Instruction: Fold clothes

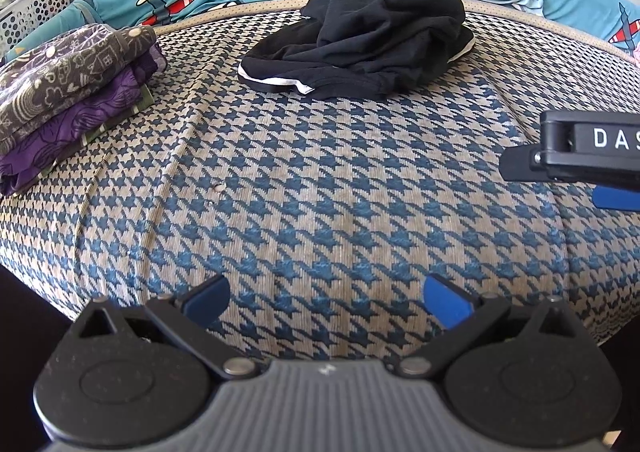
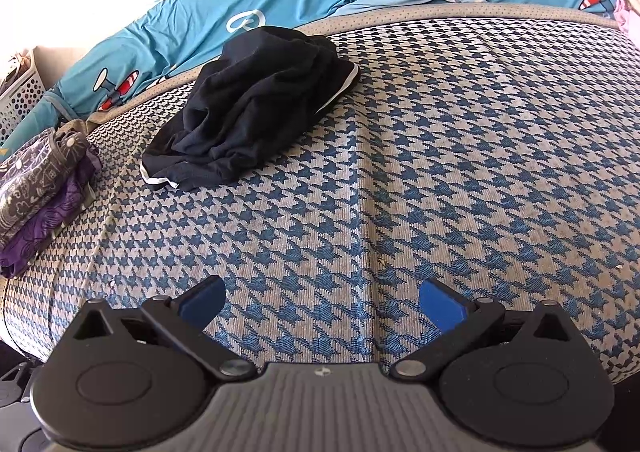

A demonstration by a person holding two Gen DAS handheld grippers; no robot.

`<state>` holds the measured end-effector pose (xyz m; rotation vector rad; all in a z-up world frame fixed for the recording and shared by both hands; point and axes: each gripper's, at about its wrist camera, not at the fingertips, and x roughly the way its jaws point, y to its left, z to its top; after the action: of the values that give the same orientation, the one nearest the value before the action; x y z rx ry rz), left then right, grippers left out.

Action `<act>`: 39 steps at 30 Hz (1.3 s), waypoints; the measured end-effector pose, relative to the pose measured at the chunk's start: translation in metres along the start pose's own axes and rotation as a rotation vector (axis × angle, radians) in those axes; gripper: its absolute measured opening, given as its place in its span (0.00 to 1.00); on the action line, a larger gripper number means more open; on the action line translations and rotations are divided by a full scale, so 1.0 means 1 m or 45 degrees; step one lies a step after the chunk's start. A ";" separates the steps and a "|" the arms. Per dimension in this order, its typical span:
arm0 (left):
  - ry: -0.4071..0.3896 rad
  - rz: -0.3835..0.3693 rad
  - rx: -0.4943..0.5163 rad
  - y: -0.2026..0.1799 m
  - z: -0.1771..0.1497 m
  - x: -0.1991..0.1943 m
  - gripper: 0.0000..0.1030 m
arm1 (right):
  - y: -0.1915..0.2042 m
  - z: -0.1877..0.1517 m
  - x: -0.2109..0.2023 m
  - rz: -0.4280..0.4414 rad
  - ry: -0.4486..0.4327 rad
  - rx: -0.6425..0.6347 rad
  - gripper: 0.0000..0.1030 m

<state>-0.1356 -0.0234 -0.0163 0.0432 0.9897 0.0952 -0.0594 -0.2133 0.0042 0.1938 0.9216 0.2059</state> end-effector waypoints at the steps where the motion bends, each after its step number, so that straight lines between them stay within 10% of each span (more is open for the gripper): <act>1: 0.000 0.000 0.000 0.000 0.000 0.000 1.00 | 0.000 0.000 0.000 0.000 0.000 -0.001 1.00; 39: 0.001 0.004 0.041 -0.009 -0.003 -0.015 1.00 | -0.004 -0.002 -0.010 0.042 -0.019 -0.043 1.00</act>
<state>-0.1459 -0.0341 -0.0064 0.0741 0.9919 0.0822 -0.0666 -0.2192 0.0099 0.1791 0.9001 0.2498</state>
